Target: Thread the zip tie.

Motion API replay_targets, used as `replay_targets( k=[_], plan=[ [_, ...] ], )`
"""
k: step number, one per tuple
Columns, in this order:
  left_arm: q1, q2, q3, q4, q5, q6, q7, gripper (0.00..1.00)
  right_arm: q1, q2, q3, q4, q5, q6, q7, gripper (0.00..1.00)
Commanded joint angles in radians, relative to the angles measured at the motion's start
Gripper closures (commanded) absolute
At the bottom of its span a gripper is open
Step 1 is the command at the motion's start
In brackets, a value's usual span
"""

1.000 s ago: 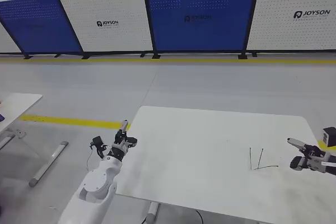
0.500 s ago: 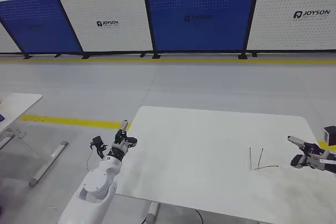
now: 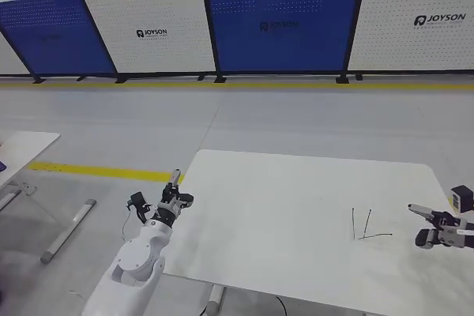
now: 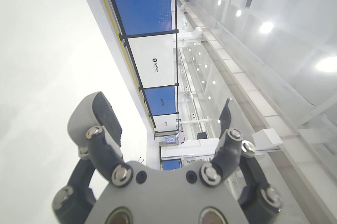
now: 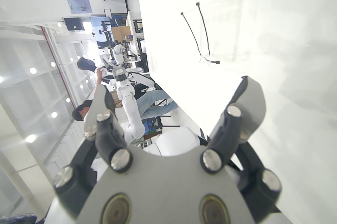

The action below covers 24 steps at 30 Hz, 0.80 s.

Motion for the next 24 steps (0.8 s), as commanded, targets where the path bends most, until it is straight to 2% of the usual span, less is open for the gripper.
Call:
replay_targets(
  k=[1,8,10,11,17,22,24],
  plan=[
    [0.0,0.0,0.0,0.0,0.0,0.0,0.0,0.0,-0.002,-0.001,0.001,-0.002,0.001,-0.001,0.0,0.0],
    [0.0,0.0,0.0,0.0,0.0,0.0,0.0,0.0,-0.002,-0.001,0.001,-0.002,0.001,-0.001,0.0,0.0],
    [0.0,0.0,0.0,0.0,0.0,0.0,0.0,0.0,-0.004,-0.003,-0.028,-0.017,-0.016,-0.015,0.0,0.0],
    [0.0,0.0,0.0,0.0,0.0,0.0,0.0,0.0,0.008,-0.004,-0.052,-0.019,-0.031,-0.041,0.0,0.0],
    [0.0,0.0,0.0,0.0,0.0,0.0,0.0,0.0,0.079,-0.004,-0.141,0.04,-0.065,-0.123,0.0,0.0],
    [0.0,0.0,0.0,0.0,0.0,0.0,0.0,0.0,0.143,-0.01,-0.252,0.097,-0.122,-0.189,0.0,0.0],
    [0.0,0.0,0.0,0.0,0.0,0.0,0.0,0.0,0.143,-0.01,-0.252,0.097,-0.122,-0.189,0.0,0.0]
  ],
)
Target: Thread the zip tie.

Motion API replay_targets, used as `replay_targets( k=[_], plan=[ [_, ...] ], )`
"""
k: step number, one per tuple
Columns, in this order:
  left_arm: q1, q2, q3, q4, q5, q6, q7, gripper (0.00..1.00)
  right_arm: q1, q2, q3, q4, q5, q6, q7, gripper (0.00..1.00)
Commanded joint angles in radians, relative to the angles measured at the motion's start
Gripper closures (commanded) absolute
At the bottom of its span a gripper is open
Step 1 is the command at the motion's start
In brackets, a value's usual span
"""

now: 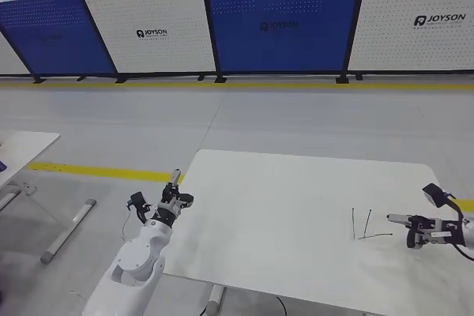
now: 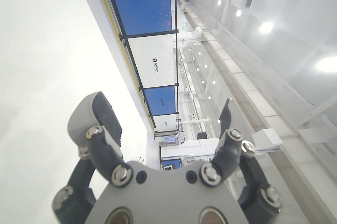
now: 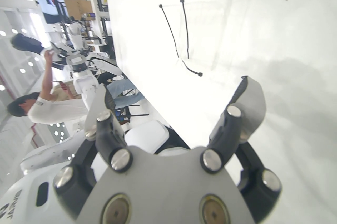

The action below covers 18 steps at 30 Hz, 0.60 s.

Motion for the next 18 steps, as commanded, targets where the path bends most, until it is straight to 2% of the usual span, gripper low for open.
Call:
replay_targets(
  k=[1,9,10,11,13,18],
  plan=[
    [0.0,0.0,0.0,0.0,0.0,0.0,0.0,0.0,-0.001,0.0,0.01,-0.001,0.002,0.002,0.0,0.0],
    [0.0,0.0,0.0,0.0,0.0,0.0,0.0,0.0,-0.004,-0.001,0.011,0.001,0.014,-0.007,0.0,0.0],
    [0.0,0.0,0.0,0.0,0.0,0.0,0.0,0.0,-0.012,-0.002,0.013,0.008,0.04,-0.034,0.0,0.0],
    [0.0,0.0,0.0,0.0,0.0,0.0,0.0,0.0,-0.018,-0.004,0.011,0.021,0.079,-0.09,0.0,0.0],
    [0.0,0.0,0.0,0.0,0.0,0.0,0.0,0.0,-0.013,-0.005,-0.01,0.047,0.12,-0.146,0.0,0.0],
    [0.0,0.0,0.0,0.0,0.0,0.0,0.0,0.0,0.047,-0.014,-0.114,0.151,0.207,-0.229,0.0,0.0]
  ],
)
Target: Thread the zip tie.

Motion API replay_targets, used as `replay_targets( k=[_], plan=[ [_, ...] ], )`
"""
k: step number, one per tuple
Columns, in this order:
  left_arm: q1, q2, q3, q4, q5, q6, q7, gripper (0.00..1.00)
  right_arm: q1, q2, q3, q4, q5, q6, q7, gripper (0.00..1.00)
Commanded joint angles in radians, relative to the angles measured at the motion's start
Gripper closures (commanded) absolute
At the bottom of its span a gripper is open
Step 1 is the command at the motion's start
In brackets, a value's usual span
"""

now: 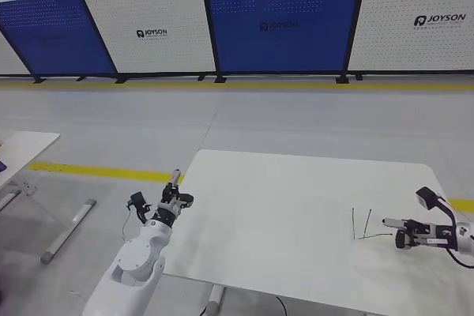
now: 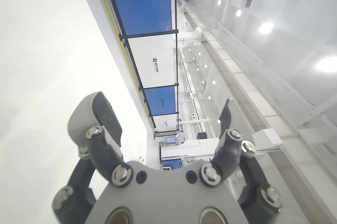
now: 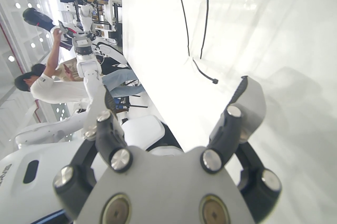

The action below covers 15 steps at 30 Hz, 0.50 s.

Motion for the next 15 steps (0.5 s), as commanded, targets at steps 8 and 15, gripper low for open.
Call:
replay_targets(
  k=[8,15],
  plan=[
    [0.0,0.0,0.0,0.0,0.0,0.0,0.0,0.0,0.049,-0.005,-0.063,0.075,0.012,-0.011,0.0,0.0],
    [0.0,0.0,0.0,0.0,0.0,0.0,0.0,0.0,0.037,-0.005,-0.056,0.068,0.044,0.003,0.0,0.0]
  ],
)
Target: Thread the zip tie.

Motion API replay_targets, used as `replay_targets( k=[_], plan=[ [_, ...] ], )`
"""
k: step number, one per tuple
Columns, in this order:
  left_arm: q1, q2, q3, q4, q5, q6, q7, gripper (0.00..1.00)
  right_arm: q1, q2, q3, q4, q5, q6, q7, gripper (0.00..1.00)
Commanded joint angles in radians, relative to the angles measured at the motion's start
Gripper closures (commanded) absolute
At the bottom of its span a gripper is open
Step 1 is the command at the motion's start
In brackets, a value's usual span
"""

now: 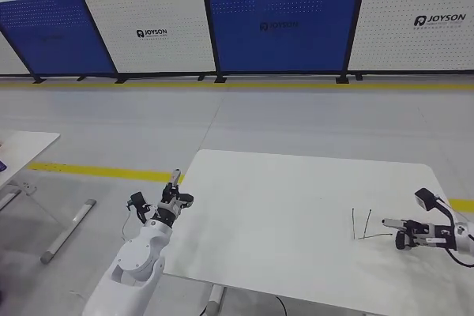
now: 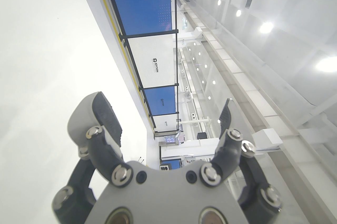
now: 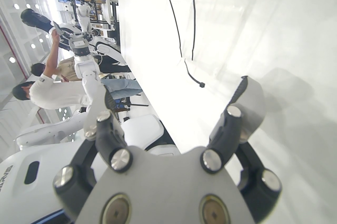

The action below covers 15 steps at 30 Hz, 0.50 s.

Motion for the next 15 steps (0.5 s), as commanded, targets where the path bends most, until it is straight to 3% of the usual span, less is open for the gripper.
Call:
replay_targets(
  k=[1,11,12,14,15],
  plan=[
    [0.0,0.0,0.0,0.0,0.0,0.0,0.0,0.0,-0.003,0.001,0.004,0.001,0.02,0.002,0.004,0.0],
    [0.0,0.0,0.0,0.0,0.0,0.0,0.0,0.0,0.019,-0.003,-0.027,0.04,0.037,0.016,0.004,0.03],
    [0.0,0.0,0.0,0.0,0.0,0.0,0.0,0.0,0.025,-0.005,-0.033,0.048,0.033,0.018,0.004,0.28],
    [0.0,0.0,0.0,0.0,0.0,0.0,0.0,0.0,0.034,-0.009,-0.042,0.058,0.029,0.019,0.004,0.5],
    [0.0,0.0,0.0,0.0,0.0,0.0,0.0,0.0,0.039,-0.011,-0.046,0.064,0.025,0.019,0.004,0.56]
  ],
)
